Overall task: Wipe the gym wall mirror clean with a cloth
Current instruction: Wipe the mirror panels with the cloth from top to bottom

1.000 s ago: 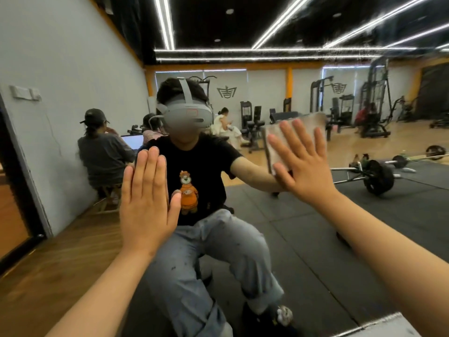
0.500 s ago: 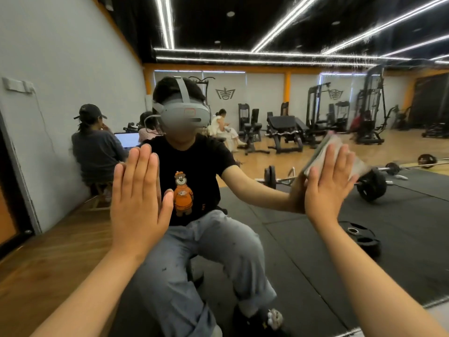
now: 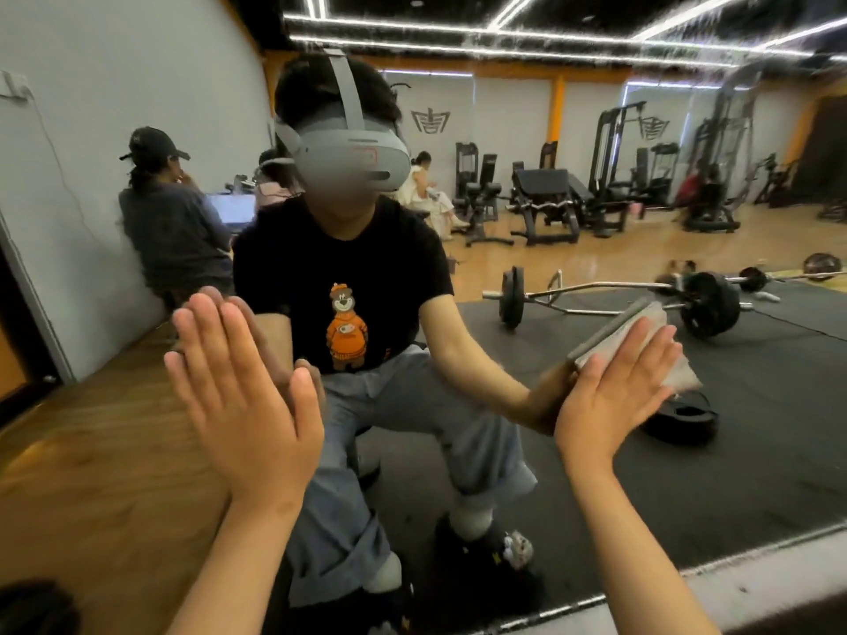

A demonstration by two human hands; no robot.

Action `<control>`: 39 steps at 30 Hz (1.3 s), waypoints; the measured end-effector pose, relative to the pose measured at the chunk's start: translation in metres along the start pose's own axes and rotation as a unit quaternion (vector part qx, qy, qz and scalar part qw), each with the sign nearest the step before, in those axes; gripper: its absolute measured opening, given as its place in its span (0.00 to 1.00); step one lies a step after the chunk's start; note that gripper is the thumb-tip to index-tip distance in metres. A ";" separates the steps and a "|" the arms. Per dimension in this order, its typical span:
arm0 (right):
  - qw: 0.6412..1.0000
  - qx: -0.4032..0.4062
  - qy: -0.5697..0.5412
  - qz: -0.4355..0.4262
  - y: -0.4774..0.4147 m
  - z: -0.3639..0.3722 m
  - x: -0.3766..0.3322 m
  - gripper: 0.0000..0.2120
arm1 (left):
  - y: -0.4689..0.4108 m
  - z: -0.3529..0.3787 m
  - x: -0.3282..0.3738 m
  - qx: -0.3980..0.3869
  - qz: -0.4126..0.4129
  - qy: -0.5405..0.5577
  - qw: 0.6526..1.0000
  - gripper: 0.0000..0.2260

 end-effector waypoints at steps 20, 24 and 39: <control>0.883 -0.094 -0.027 -0.459 0.035 0.007 -0.137 0.24 | 0.000 -0.008 -0.004 -0.044 0.018 0.033 0.998 0.32; 0.933 -0.052 0.019 -0.355 -0.014 0.001 -0.093 0.25 | 0.001 -0.003 -0.005 -0.018 0.016 0.013 1.000 0.31; 0.907 -0.098 -0.046 -0.406 0.131 0.015 -0.176 0.25 | 0.001 -0.004 -0.010 -0.015 0.028 0.041 0.999 0.28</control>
Point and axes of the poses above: each hand's wrist, its own y-axis away from the middle knuckle, its own z-axis out of the palm, x = y × z, the point moved 4 cm from there along -y, towards the middle knuckle, and after that the axes turned 10 degrees about x, right-handed, at the moved point
